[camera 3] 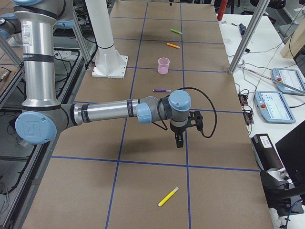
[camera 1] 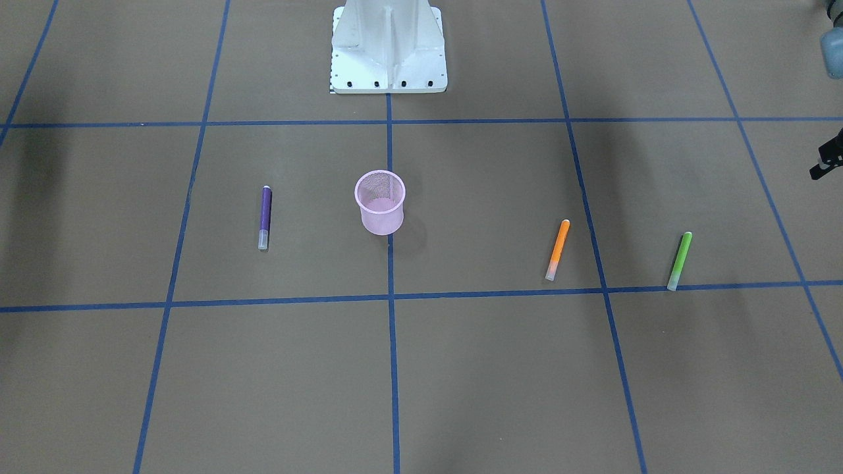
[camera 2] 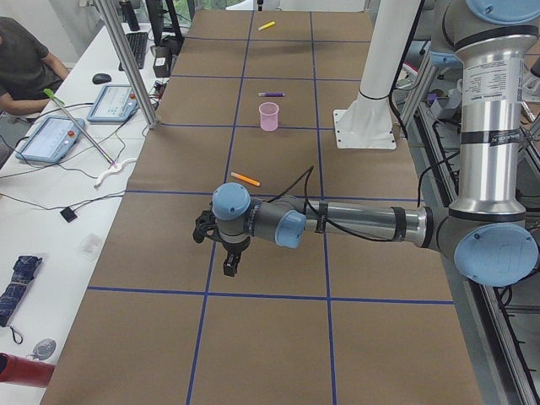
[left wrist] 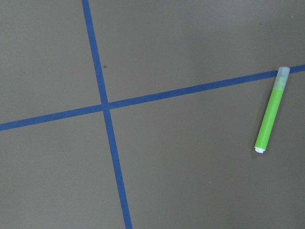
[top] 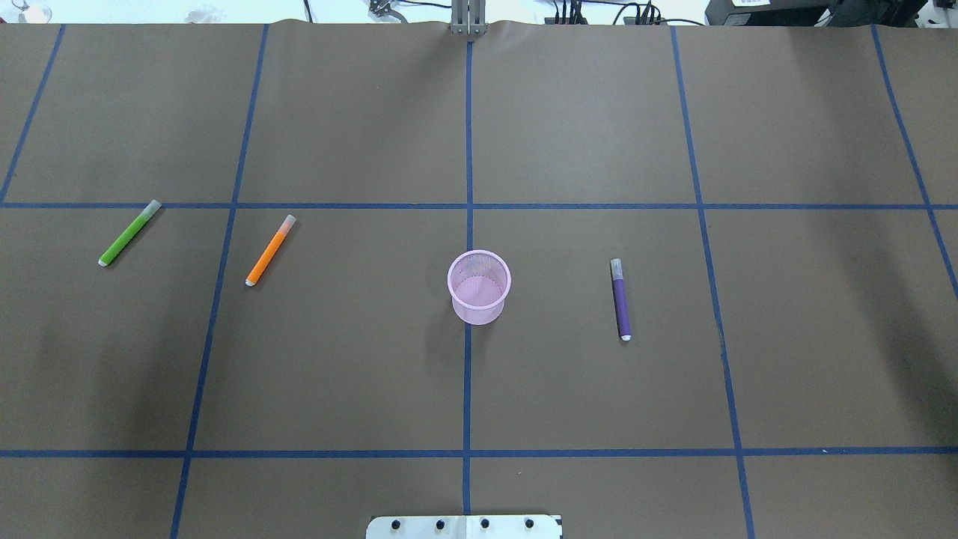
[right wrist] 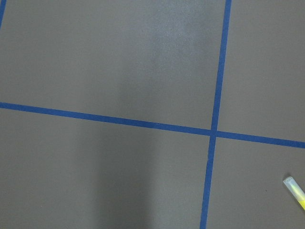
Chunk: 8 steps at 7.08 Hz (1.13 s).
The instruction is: Collect pens into pen holder
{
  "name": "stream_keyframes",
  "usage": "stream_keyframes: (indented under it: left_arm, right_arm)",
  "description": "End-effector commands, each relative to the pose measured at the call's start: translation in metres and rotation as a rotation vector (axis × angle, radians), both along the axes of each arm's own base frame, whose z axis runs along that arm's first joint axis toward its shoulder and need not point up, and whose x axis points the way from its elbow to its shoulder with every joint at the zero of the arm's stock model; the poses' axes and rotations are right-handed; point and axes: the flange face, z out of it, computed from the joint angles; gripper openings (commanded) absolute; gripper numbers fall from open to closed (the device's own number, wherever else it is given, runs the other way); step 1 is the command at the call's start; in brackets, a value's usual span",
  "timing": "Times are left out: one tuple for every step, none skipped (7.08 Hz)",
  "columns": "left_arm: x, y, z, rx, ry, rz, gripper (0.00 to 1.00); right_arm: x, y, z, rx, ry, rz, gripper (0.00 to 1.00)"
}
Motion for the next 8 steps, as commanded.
stream_keyframes:
  left_arm:
    - [0.000,0.004,0.012,-0.009,-0.002,0.005,1.00]
    - [0.019,0.004,0.008,-0.001,0.023,0.048,1.00]
    - [0.029,0.005,0.002,0.031,0.047,0.066,1.00]
    - [0.030,0.008,0.005,0.034,0.052,0.074,1.00]
    - [0.034,0.008,0.003,0.040,0.059,0.081,1.00]
    - [0.039,0.009,0.003,0.045,0.060,0.092,1.00]
    - [0.041,0.008,0.002,0.046,0.060,0.096,1.00]
    - [0.041,0.008,-0.001,0.073,0.065,0.097,1.00]
  right_arm:
    - [-0.017,-0.005,-0.004,0.014,-0.002,-0.034,1.00]
    - [-0.029,-0.005,-0.012,0.073,-0.051,-0.060,1.00]
    - [-0.045,-0.002,-0.012,0.071,-0.066,-0.067,0.99]
    - [-0.042,0.005,0.004,0.038,-0.046,-0.049,0.82]
    - [-0.038,0.011,0.022,0.117,-0.008,-0.134,0.78]
    - [-0.039,0.009,0.057,0.200,0.011,-0.276,0.78]
    - [-0.035,0.008,0.085,0.232,0.032,-0.347,0.77]
    - [-0.020,0.002,0.110,0.253,0.065,-0.387,0.76]
